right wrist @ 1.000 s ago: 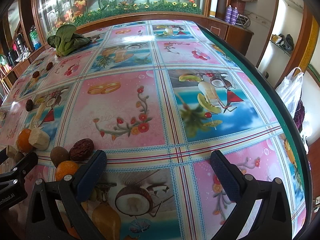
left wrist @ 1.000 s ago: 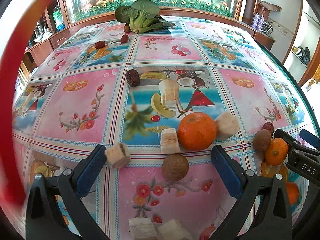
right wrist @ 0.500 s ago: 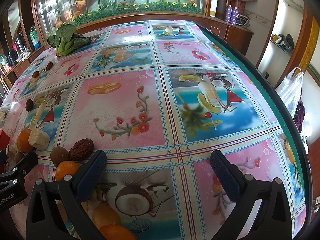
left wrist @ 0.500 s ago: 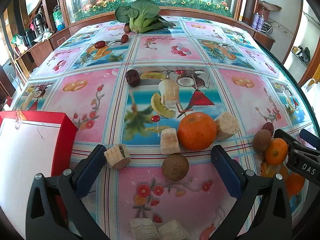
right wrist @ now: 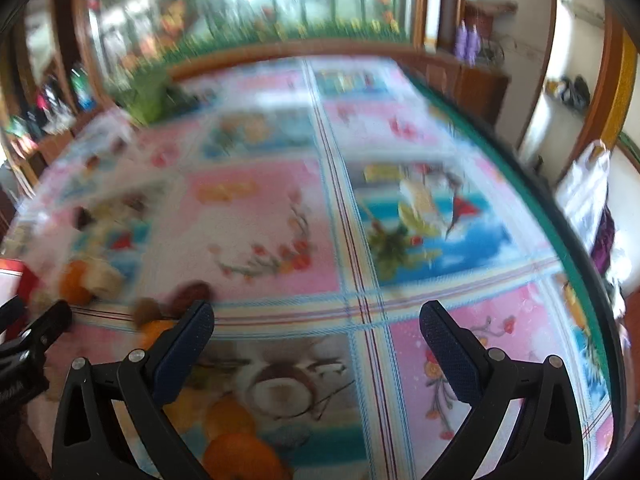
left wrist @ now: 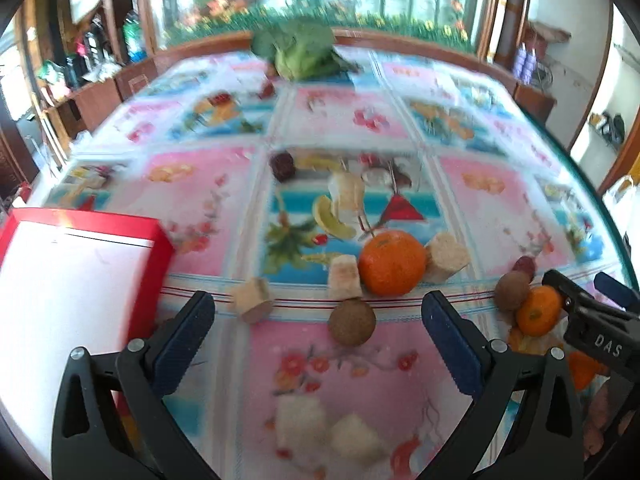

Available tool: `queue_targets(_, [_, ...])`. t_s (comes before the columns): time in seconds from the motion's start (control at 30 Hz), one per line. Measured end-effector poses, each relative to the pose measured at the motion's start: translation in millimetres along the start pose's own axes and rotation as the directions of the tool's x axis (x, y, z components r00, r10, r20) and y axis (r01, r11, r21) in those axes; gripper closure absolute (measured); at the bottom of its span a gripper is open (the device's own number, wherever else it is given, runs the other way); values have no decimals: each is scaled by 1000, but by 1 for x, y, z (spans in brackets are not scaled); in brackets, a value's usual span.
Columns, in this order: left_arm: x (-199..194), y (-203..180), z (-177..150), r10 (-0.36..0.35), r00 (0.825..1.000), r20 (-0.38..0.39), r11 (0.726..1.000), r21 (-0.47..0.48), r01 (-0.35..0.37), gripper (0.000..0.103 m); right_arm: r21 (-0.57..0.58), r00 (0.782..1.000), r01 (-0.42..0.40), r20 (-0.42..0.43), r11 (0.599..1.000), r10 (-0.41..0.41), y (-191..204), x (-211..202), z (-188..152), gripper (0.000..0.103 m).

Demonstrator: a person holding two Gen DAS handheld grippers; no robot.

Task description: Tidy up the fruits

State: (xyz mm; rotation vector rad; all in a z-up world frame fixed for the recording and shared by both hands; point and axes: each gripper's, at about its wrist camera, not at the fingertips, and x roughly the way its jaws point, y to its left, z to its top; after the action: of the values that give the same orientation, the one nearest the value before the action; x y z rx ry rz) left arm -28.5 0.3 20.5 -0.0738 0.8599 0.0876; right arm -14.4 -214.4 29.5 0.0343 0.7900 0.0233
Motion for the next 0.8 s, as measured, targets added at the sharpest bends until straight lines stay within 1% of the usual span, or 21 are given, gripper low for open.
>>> queue_targets(0.07, [-17, 0, 1, 28, 999, 42, 1000, 4, -28, 0, -31, 995, -38, 90, 999, 41, 6, -25, -2, 1])
queue_targets(0.13, [-32, 0, 2, 58, 996, 75, 998, 20, -60, 0, -65, 986, -75, 142, 995, 84, 12, -45, -6, 1])
queue_targets(0.2, [-46, 0, 3, 70, 992, 108, 997, 30, -73, 0, -78, 981, -97, 163, 992, 108, 17, -56, -10, 1])
queue_targets(0.3, [-54, 1, 2, 62, 992, 111, 997, 28, -66, 0, -99, 975, -127, 170, 987, 142, 25, -70, -16, 1])
queue_targets(0.4, [-59, 2, 2, 65, 992, 111, 998, 16, -68, 0, -116, 973, -131, 173, 985, 150, 35, -80, -16, 1])
queue_targets(0.8, [-66, 5, -4, 81, 992, 100, 997, 3, -82, 0, -102, 974, -141, 165, 985, 156, 34, -82, -18, 1])
